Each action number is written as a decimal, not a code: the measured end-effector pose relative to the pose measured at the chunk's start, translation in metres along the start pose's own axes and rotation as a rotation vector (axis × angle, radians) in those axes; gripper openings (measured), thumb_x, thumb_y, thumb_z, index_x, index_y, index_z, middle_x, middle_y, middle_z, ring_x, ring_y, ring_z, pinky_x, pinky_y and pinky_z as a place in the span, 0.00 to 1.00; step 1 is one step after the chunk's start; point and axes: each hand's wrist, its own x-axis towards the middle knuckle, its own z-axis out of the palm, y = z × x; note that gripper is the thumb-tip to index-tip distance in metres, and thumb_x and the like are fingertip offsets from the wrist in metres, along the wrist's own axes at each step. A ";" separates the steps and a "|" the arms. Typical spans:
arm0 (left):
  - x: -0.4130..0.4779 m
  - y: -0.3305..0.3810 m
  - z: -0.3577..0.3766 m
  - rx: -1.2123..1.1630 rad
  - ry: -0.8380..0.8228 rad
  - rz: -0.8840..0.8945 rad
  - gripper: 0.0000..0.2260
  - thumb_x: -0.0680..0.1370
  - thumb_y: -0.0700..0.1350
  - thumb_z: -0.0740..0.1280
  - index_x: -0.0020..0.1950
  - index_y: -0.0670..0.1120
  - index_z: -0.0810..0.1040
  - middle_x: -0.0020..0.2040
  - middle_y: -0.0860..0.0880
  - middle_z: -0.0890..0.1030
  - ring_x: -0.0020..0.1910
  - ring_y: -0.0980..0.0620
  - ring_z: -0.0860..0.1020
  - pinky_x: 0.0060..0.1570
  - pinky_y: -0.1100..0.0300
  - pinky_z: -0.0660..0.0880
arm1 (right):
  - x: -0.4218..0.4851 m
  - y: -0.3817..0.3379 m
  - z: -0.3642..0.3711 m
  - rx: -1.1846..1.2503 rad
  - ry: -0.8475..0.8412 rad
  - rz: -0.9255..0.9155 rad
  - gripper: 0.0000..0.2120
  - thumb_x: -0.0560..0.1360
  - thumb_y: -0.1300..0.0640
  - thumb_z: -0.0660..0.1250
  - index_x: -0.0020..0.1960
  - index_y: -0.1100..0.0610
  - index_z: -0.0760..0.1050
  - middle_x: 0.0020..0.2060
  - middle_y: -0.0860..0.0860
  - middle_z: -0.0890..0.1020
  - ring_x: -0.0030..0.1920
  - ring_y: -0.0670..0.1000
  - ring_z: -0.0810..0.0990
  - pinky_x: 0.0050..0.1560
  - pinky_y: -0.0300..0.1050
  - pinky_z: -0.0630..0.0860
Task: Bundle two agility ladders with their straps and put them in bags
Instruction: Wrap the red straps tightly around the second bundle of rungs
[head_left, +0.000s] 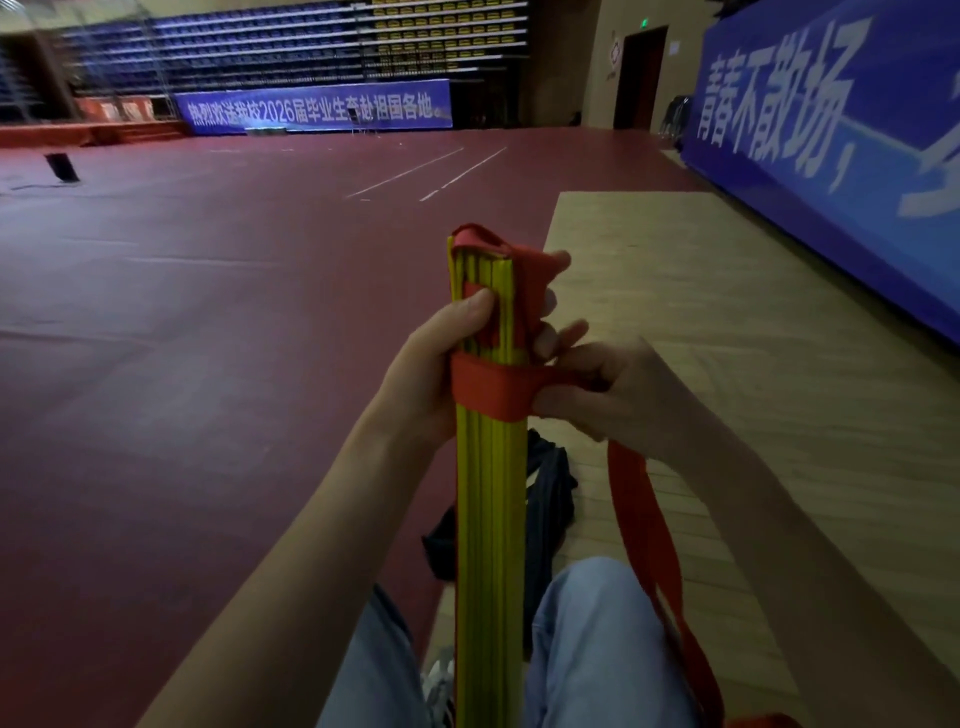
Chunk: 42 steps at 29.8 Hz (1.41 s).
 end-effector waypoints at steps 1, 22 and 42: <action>0.002 -0.002 0.000 -0.011 -0.022 -0.009 0.26 0.68 0.50 0.74 0.62 0.40 0.76 0.44 0.50 0.82 0.41 0.54 0.81 0.57 0.55 0.75 | 0.000 0.005 0.004 0.027 0.003 -0.006 0.06 0.62 0.50 0.74 0.31 0.46 0.76 0.21 0.43 0.77 0.23 0.39 0.73 0.28 0.29 0.68; -0.033 -0.038 0.036 0.606 0.574 -0.034 0.24 0.66 0.55 0.74 0.59 0.59 0.70 0.51 0.56 0.80 0.47 0.59 0.81 0.42 0.63 0.78 | -0.013 -0.002 0.015 0.110 0.318 0.324 0.20 0.62 0.40 0.63 0.29 0.58 0.68 0.17 0.44 0.64 0.18 0.42 0.59 0.20 0.32 0.56; -0.027 -0.085 0.015 0.055 0.167 -0.383 0.19 0.58 0.45 0.70 0.43 0.42 0.68 0.28 0.51 0.76 0.23 0.53 0.75 0.26 0.63 0.73 | 0.002 0.017 -0.015 0.183 0.314 0.202 0.26 0.58 0.35 0.72 0.41 0.57 0.77 0.40 0.77 0.75 0.35 0.75 0.73 0.40 0.50 0.67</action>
